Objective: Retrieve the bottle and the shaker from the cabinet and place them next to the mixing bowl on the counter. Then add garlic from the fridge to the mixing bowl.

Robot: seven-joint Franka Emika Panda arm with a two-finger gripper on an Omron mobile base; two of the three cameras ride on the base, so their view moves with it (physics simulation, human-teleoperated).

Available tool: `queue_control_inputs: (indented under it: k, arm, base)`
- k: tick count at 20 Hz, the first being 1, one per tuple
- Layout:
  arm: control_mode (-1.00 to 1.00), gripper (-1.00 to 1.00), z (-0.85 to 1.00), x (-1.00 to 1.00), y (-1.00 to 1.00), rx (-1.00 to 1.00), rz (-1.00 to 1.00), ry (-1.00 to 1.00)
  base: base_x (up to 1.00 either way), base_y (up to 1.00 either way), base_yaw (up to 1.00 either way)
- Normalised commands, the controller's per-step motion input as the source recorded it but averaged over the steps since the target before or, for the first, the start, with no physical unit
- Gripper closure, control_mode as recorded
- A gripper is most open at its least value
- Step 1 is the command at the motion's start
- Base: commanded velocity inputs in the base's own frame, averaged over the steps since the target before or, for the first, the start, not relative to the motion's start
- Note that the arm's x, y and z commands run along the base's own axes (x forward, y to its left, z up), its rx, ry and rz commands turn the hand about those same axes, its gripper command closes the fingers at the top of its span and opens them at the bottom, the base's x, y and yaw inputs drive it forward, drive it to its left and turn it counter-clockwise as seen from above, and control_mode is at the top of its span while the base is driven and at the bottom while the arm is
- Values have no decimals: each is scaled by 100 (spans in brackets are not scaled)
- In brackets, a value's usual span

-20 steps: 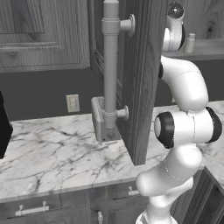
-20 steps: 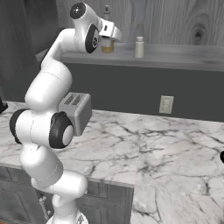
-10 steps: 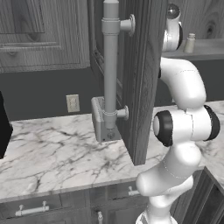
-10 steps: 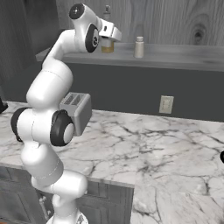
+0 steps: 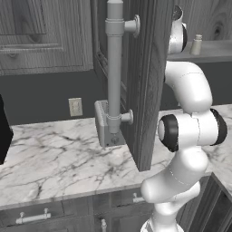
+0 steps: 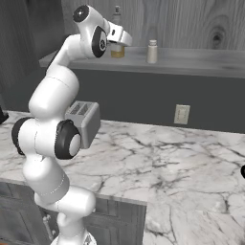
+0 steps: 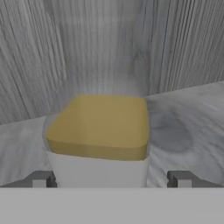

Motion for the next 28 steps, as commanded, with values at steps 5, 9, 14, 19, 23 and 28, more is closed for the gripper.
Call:
queue_control_inputs:
  k: [5, 9, 14, 19, 23, 28]
  arm:
    - [-100, -100, 0, 0, 0, 0, 0, 0]
    - [-100, 100, 0, 0, 0, 0, 0, 0]
    - [-100, 100, 0, 0, 0, 0, 0, 0]
    - [-100, 100, 0, 0, 0, 0, 0, 0]
    - [-100, 100, 0, -31, 0, 0, 2, -3]
    - [-100, 100, 0, -89, 0, 2, 6, -7]
  base:
    - [0, 0, 0]
    - [0, 0, 0]
    - [0, 0, 0]
    - [0, 0, 0]
    - [0, 0, 0]
    - [0, 0, 0]
